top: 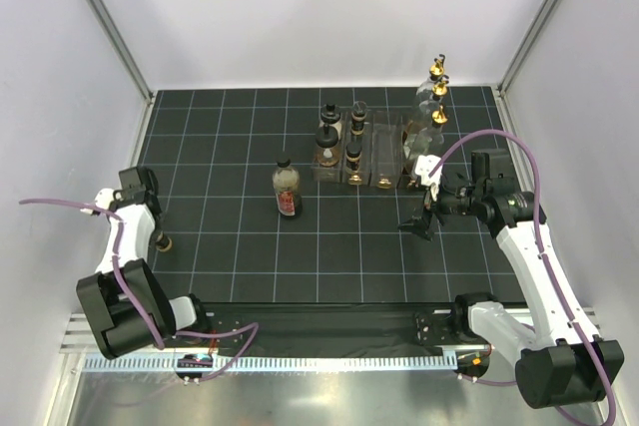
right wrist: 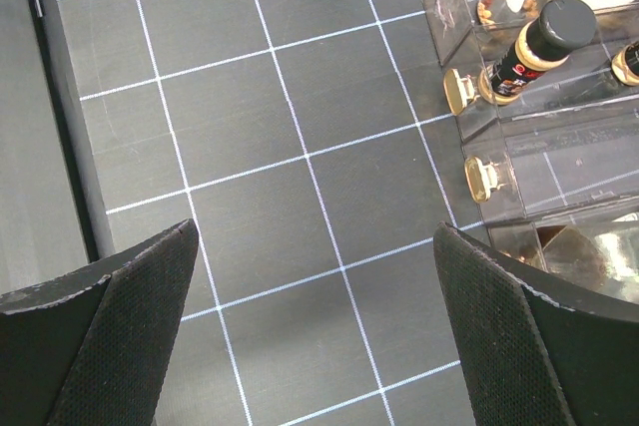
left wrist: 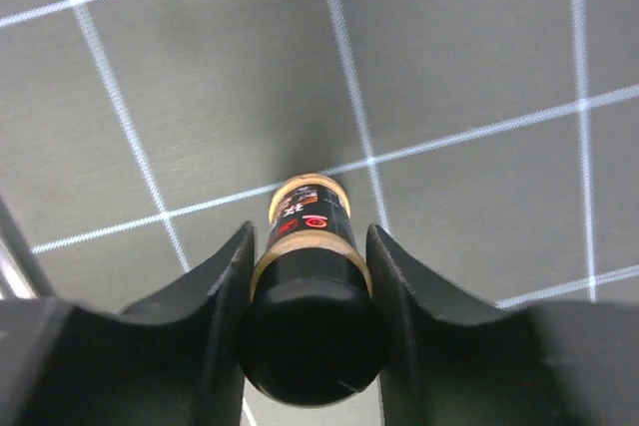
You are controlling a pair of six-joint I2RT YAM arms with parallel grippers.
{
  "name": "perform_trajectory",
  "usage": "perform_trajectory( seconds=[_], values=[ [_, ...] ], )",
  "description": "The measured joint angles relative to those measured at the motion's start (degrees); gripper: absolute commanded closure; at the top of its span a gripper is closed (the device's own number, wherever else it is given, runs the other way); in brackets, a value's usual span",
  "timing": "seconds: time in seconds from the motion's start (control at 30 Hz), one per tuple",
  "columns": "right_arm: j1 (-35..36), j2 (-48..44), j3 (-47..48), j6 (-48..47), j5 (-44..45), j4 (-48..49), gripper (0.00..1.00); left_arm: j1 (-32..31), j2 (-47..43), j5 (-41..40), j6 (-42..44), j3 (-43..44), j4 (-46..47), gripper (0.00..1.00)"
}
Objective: Organize the condiment bottles
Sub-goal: Pick up the bottle from the corner of the board.
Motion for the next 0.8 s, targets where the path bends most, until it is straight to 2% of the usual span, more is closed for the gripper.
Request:
perform_trajectory(
  seconds=[0.07, 0.17, 0.33, 0.5, 0.8],
  values=[
    [0.00, 0.00, 0.00, 0.00, 0.00, -0.04, 0.00, 0.31, -0.28, 1.11, 1.38, -0.02, 1.05, 0.86],
    [0.00, -0.09, 0.00, 0.00, -0.02, -0.07, 0.00, 0.31, -2.01, 3.39, 3.78, -0.15, 2.73, 0.93],
    [0.00, -0.11, 0.00, 0.00, -0.02, -0.09, 0.00, 0.33, -8.28, 7.69, 8.96, -0.85, 5.01, 0.99],
    [0.00, -0.09, 0.00, 0.00, 0.00, -0.09, 0.00, 0.33, -13.46, 14.62, 13.60, -1.42, 6.32, 1.00],
    [0.00, -0.09, 0.00, 0.00, 0.00, -0.09, 0.00, 0.11, -14.49, 28.41, 19.10, -1.42, 7.74, 1.00]
  ],
)
